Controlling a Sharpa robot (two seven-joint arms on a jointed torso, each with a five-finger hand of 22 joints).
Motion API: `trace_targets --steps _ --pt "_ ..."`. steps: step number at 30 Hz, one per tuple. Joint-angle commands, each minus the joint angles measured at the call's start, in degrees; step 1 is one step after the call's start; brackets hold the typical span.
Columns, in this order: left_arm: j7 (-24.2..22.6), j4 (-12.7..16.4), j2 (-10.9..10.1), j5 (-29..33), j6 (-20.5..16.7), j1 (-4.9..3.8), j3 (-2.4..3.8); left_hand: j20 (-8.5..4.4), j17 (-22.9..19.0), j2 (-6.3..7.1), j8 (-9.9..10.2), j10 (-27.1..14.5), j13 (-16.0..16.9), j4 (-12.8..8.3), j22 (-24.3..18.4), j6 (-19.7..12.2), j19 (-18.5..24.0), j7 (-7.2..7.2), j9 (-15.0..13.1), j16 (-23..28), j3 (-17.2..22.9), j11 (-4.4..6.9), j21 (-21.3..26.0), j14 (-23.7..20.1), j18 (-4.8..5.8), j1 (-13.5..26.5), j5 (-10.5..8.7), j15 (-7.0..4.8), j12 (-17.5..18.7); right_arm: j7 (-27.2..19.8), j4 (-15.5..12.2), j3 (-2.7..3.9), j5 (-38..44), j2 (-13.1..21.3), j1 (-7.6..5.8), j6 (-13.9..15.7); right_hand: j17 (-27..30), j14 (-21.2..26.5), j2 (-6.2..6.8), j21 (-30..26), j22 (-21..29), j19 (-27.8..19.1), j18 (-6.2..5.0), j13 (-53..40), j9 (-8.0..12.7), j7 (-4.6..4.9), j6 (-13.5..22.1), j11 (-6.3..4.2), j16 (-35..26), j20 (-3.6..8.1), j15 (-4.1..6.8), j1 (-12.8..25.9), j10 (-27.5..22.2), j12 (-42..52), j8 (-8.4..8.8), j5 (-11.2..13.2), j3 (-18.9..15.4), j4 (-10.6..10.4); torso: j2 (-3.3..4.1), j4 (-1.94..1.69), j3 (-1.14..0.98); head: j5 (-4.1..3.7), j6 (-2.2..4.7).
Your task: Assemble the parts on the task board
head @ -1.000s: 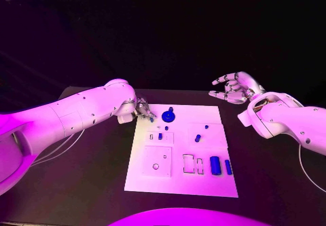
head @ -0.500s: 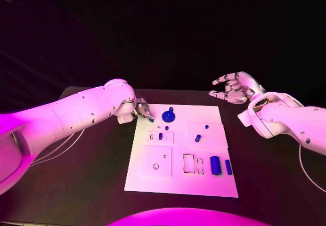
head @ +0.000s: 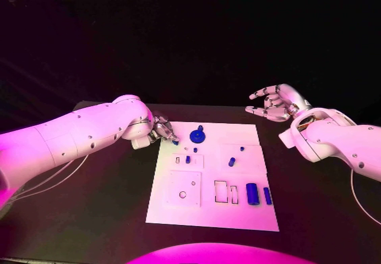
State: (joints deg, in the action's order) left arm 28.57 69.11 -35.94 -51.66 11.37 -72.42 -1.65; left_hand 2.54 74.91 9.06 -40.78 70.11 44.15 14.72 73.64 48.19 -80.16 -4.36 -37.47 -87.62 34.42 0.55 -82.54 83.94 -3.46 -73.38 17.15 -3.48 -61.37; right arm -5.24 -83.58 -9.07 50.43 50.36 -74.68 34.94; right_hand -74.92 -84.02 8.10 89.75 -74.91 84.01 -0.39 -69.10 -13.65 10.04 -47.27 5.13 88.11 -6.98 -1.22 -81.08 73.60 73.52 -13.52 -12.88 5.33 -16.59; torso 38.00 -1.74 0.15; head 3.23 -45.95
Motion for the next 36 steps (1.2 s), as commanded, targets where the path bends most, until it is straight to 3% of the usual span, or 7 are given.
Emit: trace_targets --steps 1,7,13,16,23,36 --pt "-1.6 2.6 -1.2 1.5 -3.9 0.04 0.01 0.12 9.8 0.49 -0.6 0.4 0.3 -8.3 0.2 0.9 -0.5 0.58 -3.1 -0.1 8.8 0.01 -0.3 4.6 -0.06 0.3 0.40 -0.34 -0.3 -0.6 -0.1 0.00 0.3 0.1 0.02 -0.3 -9.7 -4.7 -0.20 0.3 -15.1 6.0 0.39 0.1 0.1 -0.09 -0.4 -0.10 -0.4 0.37 0.55 0.6 0.3 0.2 -0.17 -0.2 0.5 0.0 -0.06 -0.03 0.04 0.09 -0.05" --pt "-1.3 8.0 -4.0 -0.3 -6.7 0.63 -0.04 -0.03 9.8 0.99 -0.7 1.5 1.5 -8.8 1.0 1.5 -1.0 0.79 -3.3 -0.2 10.0 0.21 -0.6 4.7 0.08 1.2 0.57 -0.51 -1.2 -0.6 -0.2 0.00 0.3 0.2 0.03 -0.4 -9.7 -4.7 -0.20 0.3 -15.1 6.0 0.39 0.1 0.1 -0.09 -0.4 -0.10 -0.4 0.37 0.55 0.6 0.3 0.2 -0.17 -0.2 0.5 0.0 0.03 0.03 0.03 0.24 0.00" --pt "-0.6 10.8 -5.5 -2.7 -7.3 1.20 -0.10 -0.21 10.0 1.58 -0.8 2.4 2.5 -9.4 1.6 1.9 -1.4 0.99 -3.5 -0.2 11.3 0.42 -0.9 4.7 0.21 2.0 0.72 -0.70 -1.9 -0.6 -0.3 -0.02 0.3 0.3 0.03 -0.5 -9.7 -4.7 -0.20 0.3 -15.1 6.0 0.39 0.1 0.1 -0.09 -0.4 -0.10 -0.4 0.37 0.55 0.6 0.3 0.2 -0.17 -0.2 0.5 0.0 0.09 0.04 0.05 0.49 -0.17" --pt "-0.3 11.5 -5.8 -3.5 -7.1 1.57 -0.32 -0.27 10.1 1.81 -0.9 2.6 2.8 -9.6 1.7 2.1 -1.4 1.06 -3.5 -0.3 11.9 0.49 -1.0 4.8 0.23 2.3 0.73 -0.76 -2.2 -0.6 -0.4 -0.02 0.3 0.3 0.03 -0.5 -9.7 -4.7 -0.20 0.3 -15.1 6.0 0.39 0.1 0.1 -0.09 -0.4 -0.10 -0.4 0.37 0.55 0.6 0.3 0.2 -0.17 -0.2 0.5 0.0 0.09 0.03 0.00 0.88 -0.23" --pt "0.1 13.4 -6.3 -5.7 -7.1 2.66 -0.94 -0.38 10.2 2.20 -0.9 3.1 3.4 -10.0 2.0 2.4 -1.6 1.18 -3.6 -0.3 12.8 0.61 -1.1 4.8 0.29 2.9 0.83 -0.86 -2.6 -0.6 -0.5 -0.04 0.3 0.4 0.03 -0.5 -9.7 -4.7 -0.20 0.3 -15.1 6.0 0.39 0.1 0.1 -0.09 -0.4 -0.10 -0.4 0.37 0.55 0.6 0.3 0.2 -0.17 -0.2 0.5 0.0 0.13 0.10 0.06 0.87 -0.40" --pt "0.5 15.1 -6.7 -7.9 -5.9 3.51 -1.20 -0.46 10.3 2.43 -1.0 3.5 4.0 -10.2 2.1 2.7 -1.7 1.29 -3.8 -0.4 13.5 0.70 -1.2 4.8 0.33 3.4 0.93 -0.95 -3.0 -0.6 -0.6 -0.05 0.3 0.4 0.03 -0.5 -9.7 -4.7 -0.20 0.3 -15.1 6.0 0.39 0.1 0.1 -0.09 -0.4 -0.10 -0.4 0.37 0.55 0.6 0.3 0.2 -0.17 -0.2 0.5 0.0 0.12 0.09 0.02 0.86 -0.61"
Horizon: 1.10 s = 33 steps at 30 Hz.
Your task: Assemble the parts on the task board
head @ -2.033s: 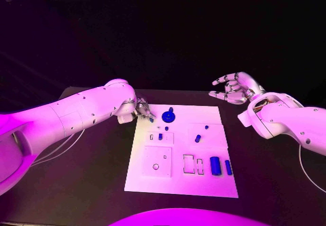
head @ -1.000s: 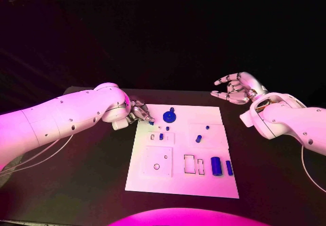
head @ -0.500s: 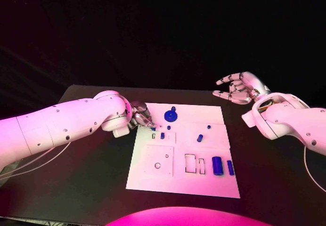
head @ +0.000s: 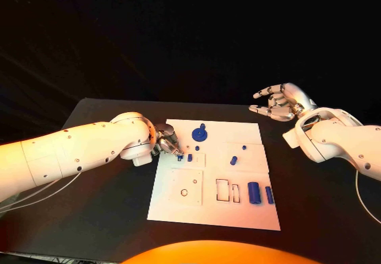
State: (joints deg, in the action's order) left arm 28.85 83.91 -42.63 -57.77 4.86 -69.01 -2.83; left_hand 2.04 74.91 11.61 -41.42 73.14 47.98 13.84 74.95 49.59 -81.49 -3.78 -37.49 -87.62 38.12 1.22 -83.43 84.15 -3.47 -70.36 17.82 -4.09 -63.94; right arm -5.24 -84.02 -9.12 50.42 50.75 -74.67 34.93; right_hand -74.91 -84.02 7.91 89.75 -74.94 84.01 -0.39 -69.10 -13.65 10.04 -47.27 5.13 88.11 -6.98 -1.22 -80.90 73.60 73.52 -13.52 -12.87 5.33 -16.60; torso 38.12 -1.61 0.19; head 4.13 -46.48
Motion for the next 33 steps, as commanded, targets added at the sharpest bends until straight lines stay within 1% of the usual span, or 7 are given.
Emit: trace_targets --steps 1,6,12,23,33 --pt "0.3 0.3 0.0 -2.0 0.6 0.14 -0.04 0.02 10.3 -0.08 -0.4 0.6 0.3 -9.4 0.9 1.3 -0.4 0.73 -3.8 -0.4 9.9 0.04 -0.3 4.6 0.35 0.5 0.28 -0.36 -0.5 -0.6 -0.1 0.00 0.3 0.0 0.03 -0.5 -9.7 -4.7 -0.02 0.3 -15.1 6.0 0.39 0.1 0.1 -0.09 -0.4 -0.10 -0.4 0.37 0.55 0.4 0.3 0.2 -0.17 -0.2 0.5 0.0 0.01 -0.02 -0.02 -0.02 -0.13" --pt "0.4 0.5 0.1 -2.8 0.7 0.28 -0.12 0.00 10.3 -0.02 -0.4 0.7 0.4 -9.5 1.0 1.4 -0.5 0.75 -3.8 -0.4 10.1 0.07 -0.4 4.6 0.36 0.6 0.32 -0.38 -0.6 -0.6 -0.1 0.00 0.3 0.0 0.03 -0.5 -9.7 -4.7 -0.02 0.3 -15.1 6.0 0.39 0.1 0.1 -0.09 -0.4 -0.10 -0.4 0.37 0.55 0.4 0.3 0.2 -0.17 -0.2 0.5 0.0 0.00 0.03 0.00 0.00 -0.12" --pt "0.6 0.6 0.0 -3.7 0.9 0.34 -0.15 -0.04 10.4 0.10 -0.4 0.9 0.6 -9.6 1.1 1.5 -0.6 0.81 -3.9 -0.4 10.4 0.12 -0.4 4.6 0.40 0.9 0.39 -0.43 -0.7 -0.6 -0.1 0.00 0.3 0.1 0.03 -0.5 -9.7 -4.7 -0.02 0.3 -15.1 6.0 0.39 0.1 0.1 -0.09 -0.4 -0.10 -0.4 0.37 0.55 0.4 0.3 0.2 -0.17 -0.2 0.5 0.0 -0.01 -0.01 0.00 -0.09 -0.28" --pt "0.8 0.5 0.1 -5.3 0.7 0.37 -0.17 -0.16 10.6 0.42 -0.6 1.3 1.3 -10.1 1.7 1.8 -0.9 0.93 -4.0 -0.5 11.2 0.25 -0.7 4.7 0.52 1.5 0.64 -0.54 -1.2 -0.7 -0.2 0.00 0.3 0.2 0.03 -0.6 -9.7 -4.7 -0.02 0.3 -15.1 6.0 0.39 0.1 0.1 -0.09 -0.4 -0.10 -0.4 0.37 0.55 0.4 0.3 0.2 -0.17 -0.2 0.5 0.0 0.01 -0.02 0.01 -0.18 -0.36" --pt "1.1 0.4 0.0 -5.8 2.3 0.37 -0.18 -0.20 10.7 0.55 -0.6 1.4 1.4 -10.3 1.9 1.9 -1.0 0.98 -4.1 -0.6 11.5 0.30 -0.8 4.7 0.55 1.8 0.76 -0.58 -1.3 -0.6 -0.2 0.00 0.3 0.2 0.03 -0.6 -9.7 -4.7 -0.02 0.3 -15.1 6.0 0.39 0.1 0.1 -0.09 -0.4 -0.10 -0.4 0.37 0.55 0.4 0.3 0.2 -0.17 -0.2 0.5 0.0 0.00 -0.01 -0.01 -0.26 -0.44"
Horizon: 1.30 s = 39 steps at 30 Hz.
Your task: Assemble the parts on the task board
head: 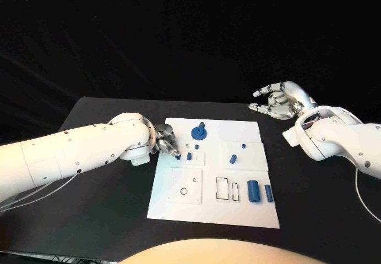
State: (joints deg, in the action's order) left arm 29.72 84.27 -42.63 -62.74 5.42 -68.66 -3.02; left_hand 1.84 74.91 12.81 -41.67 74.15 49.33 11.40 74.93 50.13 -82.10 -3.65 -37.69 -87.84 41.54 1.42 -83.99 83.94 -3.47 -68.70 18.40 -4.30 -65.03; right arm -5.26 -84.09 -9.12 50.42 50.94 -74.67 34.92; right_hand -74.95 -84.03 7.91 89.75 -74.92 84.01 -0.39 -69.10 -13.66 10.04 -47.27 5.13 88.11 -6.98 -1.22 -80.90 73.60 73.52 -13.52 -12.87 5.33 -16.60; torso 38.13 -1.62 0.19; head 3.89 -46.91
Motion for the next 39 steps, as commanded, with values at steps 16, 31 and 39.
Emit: trace_targets --steps 16,31,39 --pt "0.3 -0.1 0.3 -0.5 2.6 0.05 -0.02 -0.03 10.7 -0.57 -0.5 0.5 0.2 -8.0 2.0 1.4 -0.5 0.89 -4.0 -0.4 8.4 0.14 -0.3 4.9 0.56 0.3 0.28 -0.41 -0.3 -0.6 -0.1 0.00 0.3 0.0 0.03 -0.6 -9.7 -4.7 -0.02 0.3 -15.1 6.0 0.39 0.1 0.1 -0.09 -0.4 -0.10 -0.4 0.37 0.55 0.4 0.3 0.2 -0.17 -0.2 0.5 0.0 0.01 0.03 -0.02 -0.03 -0.09" --pt "0.3 -1.3 1.5 0.8 3.2 0.08 -0.34 -0.11 11.1 -0.39 -0.8 0.9 0.5 -8.0 2.1 1.9 -0.5 1.11 -4.4 -0.5 8.8 0.27 -0.3 5.0 0.59 1.7 0.23 -0.49 -0.5 -0.7 -0.1 0.00 0.3 0.1 0.03 -0.6 -9.7 -4.7 -0.02 0.3 -15.1 6.0 0.39 0.1 0.1 -0.09 -0.4 -0.10 -0.4 0.37 0.55 0.4 0.3 0.2 -0.17 -0.2 0.5 0.0 0.05 0.04 -0.05 -0.19 -0.26" --pt "0.2 -1.4 1.8 1.3 3.1 0.09 -0.44 -0.36 11.7 -0.19 -1.3 1.8 1.3 -7.6 2.1 2.8 -0.5 1.69 -5.1 -0.8 8.5 0.70 -0.3 5.2 0.57 3.9 0.03 -0.79 -1.1 -0.6 -0.2 0.00 0.3 0.1 0.03 -0.5 -9.7 -4.7 -0.02 0.3 -15.1 6.0 0.39 0.1 0.1 -0.09 -0.4 -0.10 -0.4 0.37 0.55 0.4 0.3 0.2 -0.17 -0.2 0.5 0.0 0.04 0.01 -0.08 -0.22 -0.35"
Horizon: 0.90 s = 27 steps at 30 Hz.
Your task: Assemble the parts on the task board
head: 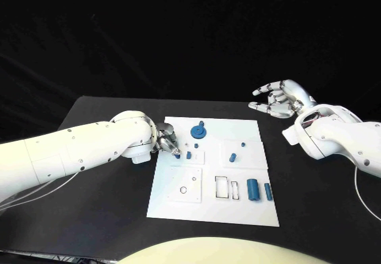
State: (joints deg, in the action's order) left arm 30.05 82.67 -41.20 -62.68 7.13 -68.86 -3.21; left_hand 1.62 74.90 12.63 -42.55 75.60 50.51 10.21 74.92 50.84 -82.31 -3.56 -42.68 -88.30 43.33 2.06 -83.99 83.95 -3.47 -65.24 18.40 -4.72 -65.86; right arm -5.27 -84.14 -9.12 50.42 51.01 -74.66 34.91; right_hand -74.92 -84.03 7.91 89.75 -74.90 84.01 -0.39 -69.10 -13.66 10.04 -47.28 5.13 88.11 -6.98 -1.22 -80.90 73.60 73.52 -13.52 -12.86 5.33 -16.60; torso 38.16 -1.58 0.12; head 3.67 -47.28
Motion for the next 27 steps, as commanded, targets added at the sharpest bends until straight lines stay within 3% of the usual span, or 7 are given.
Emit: trace_targets --steps 1,17,27 --pt "-0.1 0.2 0.4 1.3 1.3 0.29 -0.26 -0.18 11.7 0.03 -0.5 0.4 0.3 -6.3 2.1 2.2 -0.3 1.67 -0.2 -0.3 6.6 0.12 -0.2 5.2 0.57 0.7 0.02 -0.41 -0.3 -0.6 -0.1 0.00 0.3 0.0 0.03 -0.5 -9.7 -4.7 -0.02 0.3 -15.1 6.0 0.39 0.1 0.1 -0.09 -0.4 -0.10 -0.4 0.37 0.55 0.4 0.3 0.2 -0.17 -0.2 0.5 0.0 0.01 -0.03 -0.02 -0.03 -0.01" --pt "-0.2 0.1 0.2 1.2 1.5 0.29 -0.29 -0.45 12.1 0.50 -0.5 1.0 0.8 -6.0 2.3 2.6 -0.4 2.08 -0.6 -0.5 5.8 0.44 -0.3 5.3 0.62 2.2 0.06 -0.68 -0.6 -0.6 -0.2 0.00 0.3 0.1 0.03 -0.4 -9.7 -4.7 -0.02 0.3 -15.1 6.0 0.39 0.1 0.1 -0.09 -0.4 -0.10 -0.4 0.37 0.55 0.4 0.3 0.2 -0.17 -0.2 0.5 0.0 -0.02 -0.03 0.03 -0.12 -0.20" --pt "-0.3 0.1 0.1 1.0 1.5 0.28 -0.30 -0.81 12.2 1.37 0.0 1.1 1.0 -4.4 2.3 3.3 -0.5 2.60 -0.9 -0.5 3.1 0.82 -0.3 5.3 0.64 5.2 -0.30 -1.02 -0.5 -0.7 -0.3 0.00 0.3 0.2 0.03 -0.4 -9.6 -4.7 0.07 0.3 -15.1 6.0 0.39 0.2 0.2 -0.09 -0.4 -0.11 -0.4 0.38 0.56 0.8 0.2 0.1 -0.15 -0.3 0.6 0.1 -0.03 -0.06 0.04 -0.14 -0.37"
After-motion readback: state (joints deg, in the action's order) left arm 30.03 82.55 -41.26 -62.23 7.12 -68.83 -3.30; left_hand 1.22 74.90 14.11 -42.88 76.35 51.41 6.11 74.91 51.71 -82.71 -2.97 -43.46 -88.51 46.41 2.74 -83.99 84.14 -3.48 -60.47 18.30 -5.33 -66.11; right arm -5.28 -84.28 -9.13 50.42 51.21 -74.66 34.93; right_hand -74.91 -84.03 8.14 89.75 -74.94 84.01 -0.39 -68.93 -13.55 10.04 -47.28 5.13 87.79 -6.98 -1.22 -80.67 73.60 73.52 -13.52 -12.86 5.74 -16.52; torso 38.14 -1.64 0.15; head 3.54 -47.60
